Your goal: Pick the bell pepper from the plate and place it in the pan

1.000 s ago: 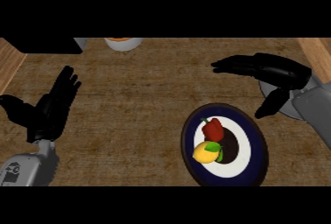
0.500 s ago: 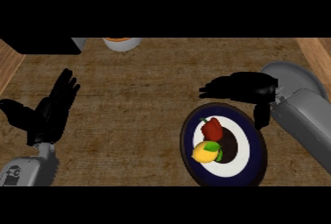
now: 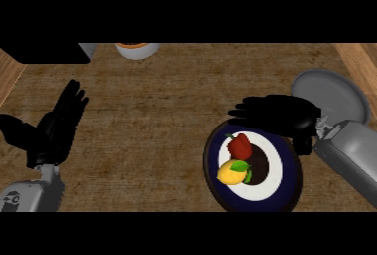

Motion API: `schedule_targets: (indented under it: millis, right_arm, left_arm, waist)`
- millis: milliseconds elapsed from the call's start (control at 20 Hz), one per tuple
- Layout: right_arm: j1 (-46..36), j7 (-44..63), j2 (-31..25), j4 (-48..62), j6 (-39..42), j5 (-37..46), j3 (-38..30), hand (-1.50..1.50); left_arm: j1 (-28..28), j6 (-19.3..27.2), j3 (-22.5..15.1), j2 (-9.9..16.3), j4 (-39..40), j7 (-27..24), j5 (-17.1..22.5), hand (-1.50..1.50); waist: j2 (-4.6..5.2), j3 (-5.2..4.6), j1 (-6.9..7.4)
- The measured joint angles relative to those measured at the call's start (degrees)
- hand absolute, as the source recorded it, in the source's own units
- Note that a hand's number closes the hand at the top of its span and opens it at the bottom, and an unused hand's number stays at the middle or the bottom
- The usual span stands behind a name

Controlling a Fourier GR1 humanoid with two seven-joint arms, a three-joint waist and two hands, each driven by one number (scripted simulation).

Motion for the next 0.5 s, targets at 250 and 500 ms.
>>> schedule_targets:
  millis: [250, 500]
  right_arm:
    - [4.18, 4.13, 3.28, -5.42, 0.96, 4.45, -1.16, -1.50]
    - [6.97, 4.17, 6.88, -6.47, 1.77, 8.87, -2.06, -1.50]
  left_arm:
    - [0.33, -1.33, 1.21, 0.30, -0.95, 0.35, 0.23, 0.00]
    - [0.19, -1.18, 1.16, -0.58, -2.10, 1.48, -1.02, 0.00]
  waist:
    - [0.05, 0.01, 0.13]
    - [0.10, 0.01, 0.28]
